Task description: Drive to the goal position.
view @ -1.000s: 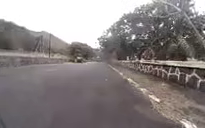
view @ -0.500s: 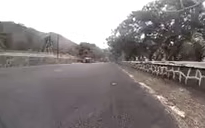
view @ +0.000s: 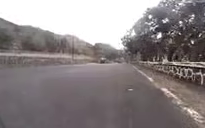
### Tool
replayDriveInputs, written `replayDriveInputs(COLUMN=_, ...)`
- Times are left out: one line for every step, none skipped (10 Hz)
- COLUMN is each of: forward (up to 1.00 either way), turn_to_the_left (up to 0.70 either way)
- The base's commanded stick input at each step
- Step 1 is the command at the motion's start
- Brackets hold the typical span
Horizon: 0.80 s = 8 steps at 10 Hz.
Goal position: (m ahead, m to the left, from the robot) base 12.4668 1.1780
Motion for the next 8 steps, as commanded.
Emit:
replayDriveInputs(forward=0.70, turn_to_the_left=0.00)
replayDriveInputs(forward=0.70, turn_to_the_left=0.00)
replayDriveInputs(forward=0.70, turn_to_the_left=0.00)
replayDriveInputs(forward=0.70, turn_to_the_left=0.00)
replayDriveInputs(forward=0.70, turn_to_the_left=0.00)
replayDriveInputs(forward=0.70, turn_to_the_left=0.00)
replayDriveInputs(forward=0.70, turn_to_the_left=0.00)
replayDriveInputs(forward=0.70, turn_to_the_left=-0.01)
